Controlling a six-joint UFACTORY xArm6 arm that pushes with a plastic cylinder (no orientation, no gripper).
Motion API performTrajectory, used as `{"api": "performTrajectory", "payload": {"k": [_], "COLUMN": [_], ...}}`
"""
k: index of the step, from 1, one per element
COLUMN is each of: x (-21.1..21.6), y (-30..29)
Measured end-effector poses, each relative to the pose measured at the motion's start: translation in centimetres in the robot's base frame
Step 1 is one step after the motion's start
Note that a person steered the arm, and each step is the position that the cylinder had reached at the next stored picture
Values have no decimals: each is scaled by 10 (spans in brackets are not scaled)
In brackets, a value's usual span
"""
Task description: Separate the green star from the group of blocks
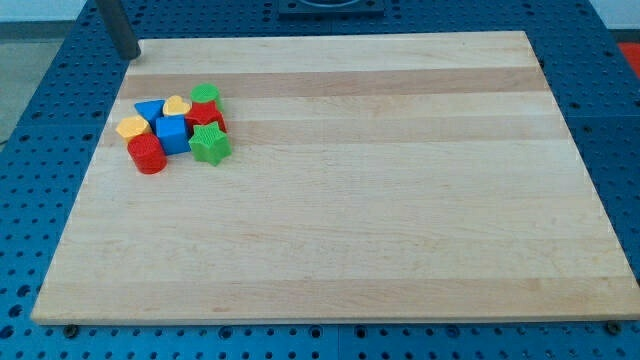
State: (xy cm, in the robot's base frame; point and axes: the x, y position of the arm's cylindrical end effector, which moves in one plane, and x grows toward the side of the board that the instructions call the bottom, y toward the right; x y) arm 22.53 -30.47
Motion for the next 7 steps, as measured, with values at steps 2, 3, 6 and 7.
{"api": "performTrajectory", "payload": {"k": [2, 3, 6, 7], "x": [2, 4, 18, 40], "y": [0, 0, 0, 0]}}
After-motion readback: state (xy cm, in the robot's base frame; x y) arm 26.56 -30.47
